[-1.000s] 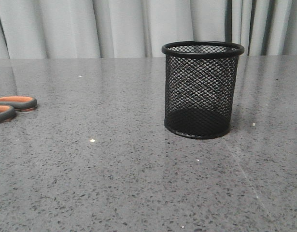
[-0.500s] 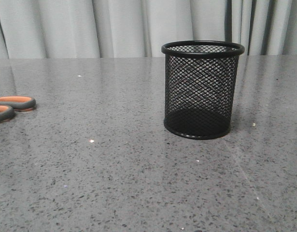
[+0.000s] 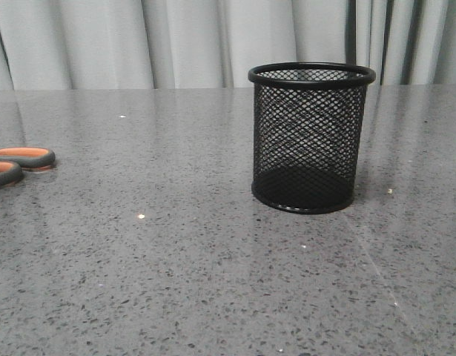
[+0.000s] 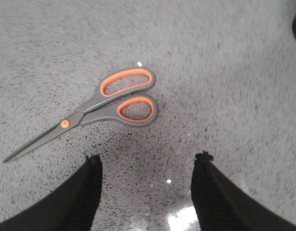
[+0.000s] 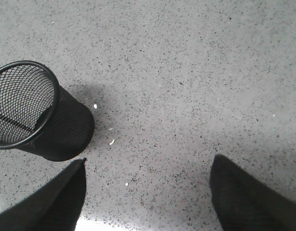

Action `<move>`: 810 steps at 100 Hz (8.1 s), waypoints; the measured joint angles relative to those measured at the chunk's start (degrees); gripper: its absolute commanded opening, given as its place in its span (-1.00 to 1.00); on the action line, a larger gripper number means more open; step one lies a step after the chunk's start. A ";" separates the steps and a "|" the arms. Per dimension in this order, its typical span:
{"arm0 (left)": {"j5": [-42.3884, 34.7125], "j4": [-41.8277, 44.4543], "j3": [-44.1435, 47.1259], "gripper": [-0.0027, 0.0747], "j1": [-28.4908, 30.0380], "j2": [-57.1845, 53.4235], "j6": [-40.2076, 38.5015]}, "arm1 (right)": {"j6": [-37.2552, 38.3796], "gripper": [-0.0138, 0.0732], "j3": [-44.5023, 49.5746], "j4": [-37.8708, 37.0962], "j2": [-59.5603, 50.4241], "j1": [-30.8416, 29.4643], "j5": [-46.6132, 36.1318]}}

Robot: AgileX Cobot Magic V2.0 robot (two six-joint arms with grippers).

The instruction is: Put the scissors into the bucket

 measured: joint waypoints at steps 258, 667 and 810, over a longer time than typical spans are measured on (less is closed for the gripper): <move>3.51 8.10 -15.45 -0.32 -1.22 41.99 54.93 | -1.59 0.41 0.00 0.10 0.00 5.93 -0.42; -1.57 43.43 -44.57 0.29 -54.60 13.46 -28.07 | -17.49 -0.78 -16.50 24.84 7.09 6.10 -1.35; -0.23 49.88 -45.20 0.21 -54.60 4.77 -28.93 | -13.52 -0.69 -28.45 5.23 31.93 12.96 11.88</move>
